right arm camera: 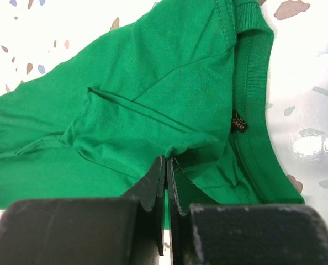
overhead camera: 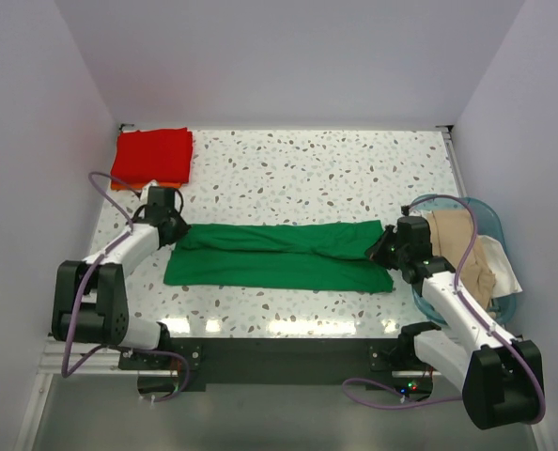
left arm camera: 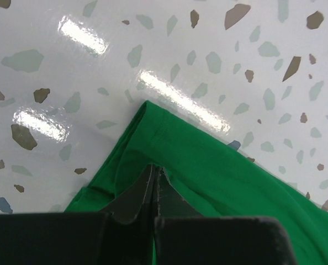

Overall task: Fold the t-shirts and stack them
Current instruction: Fold the tshirt

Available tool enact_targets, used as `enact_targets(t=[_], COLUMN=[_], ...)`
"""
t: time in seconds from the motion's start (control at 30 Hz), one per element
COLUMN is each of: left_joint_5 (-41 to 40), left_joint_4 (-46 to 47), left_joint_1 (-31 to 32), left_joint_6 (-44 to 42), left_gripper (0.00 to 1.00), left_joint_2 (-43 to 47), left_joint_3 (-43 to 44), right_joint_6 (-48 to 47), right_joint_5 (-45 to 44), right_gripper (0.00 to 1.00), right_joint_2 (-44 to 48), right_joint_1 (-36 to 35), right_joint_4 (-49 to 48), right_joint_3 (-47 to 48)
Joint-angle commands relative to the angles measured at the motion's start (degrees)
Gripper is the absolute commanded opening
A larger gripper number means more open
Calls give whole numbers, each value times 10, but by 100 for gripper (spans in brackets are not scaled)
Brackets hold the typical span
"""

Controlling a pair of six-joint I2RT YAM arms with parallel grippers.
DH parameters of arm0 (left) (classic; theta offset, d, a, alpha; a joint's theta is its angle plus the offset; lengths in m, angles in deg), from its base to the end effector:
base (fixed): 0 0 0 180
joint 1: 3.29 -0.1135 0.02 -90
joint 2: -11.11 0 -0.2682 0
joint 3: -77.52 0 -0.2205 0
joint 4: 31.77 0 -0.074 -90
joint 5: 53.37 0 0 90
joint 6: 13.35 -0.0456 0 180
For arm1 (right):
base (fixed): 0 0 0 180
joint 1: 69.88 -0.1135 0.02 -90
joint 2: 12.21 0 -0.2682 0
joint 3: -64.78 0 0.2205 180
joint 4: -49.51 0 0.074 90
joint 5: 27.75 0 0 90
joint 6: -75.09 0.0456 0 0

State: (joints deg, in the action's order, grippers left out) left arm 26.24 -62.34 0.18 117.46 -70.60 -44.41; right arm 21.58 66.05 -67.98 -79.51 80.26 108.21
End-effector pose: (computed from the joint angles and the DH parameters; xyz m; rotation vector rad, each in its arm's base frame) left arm 0.2529 -0.0071 0.1941 -0.8684 2.3411 -0.0935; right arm 0.1689 0.0317 0.2065 0.5173 2.3134 0.4752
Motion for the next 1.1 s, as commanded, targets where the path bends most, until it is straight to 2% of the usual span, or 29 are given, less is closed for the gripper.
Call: enact_targets(t=[0.0,0.27,0.5,0.93,1.07], left_joint_5=[14,30,30,62,78], left_joint_4=[13,48,91,185,201], left_joint_1=[1,-10,-28,-52,-59], left_joint_6=[-16,-10,-2,-14,-16], left_gripper=[0,0,0,0,0], left_joint_2=[33,58,32,-109,-152], left_joint_3=[22,11,51,209,242], right_joint_6=[4,3,-1,-28,-39], right_joint_5=[-3,-16,-34,-39,-39], right_gripper=[0,0,0,0,0], right_joint_2=[14,3,-29,-266,-308], right_joint_1=[2,2,3,22,29], right_joint_4=[-20,-22,-34,-119,-120], right_joint_3=[0,27,89,315,370])
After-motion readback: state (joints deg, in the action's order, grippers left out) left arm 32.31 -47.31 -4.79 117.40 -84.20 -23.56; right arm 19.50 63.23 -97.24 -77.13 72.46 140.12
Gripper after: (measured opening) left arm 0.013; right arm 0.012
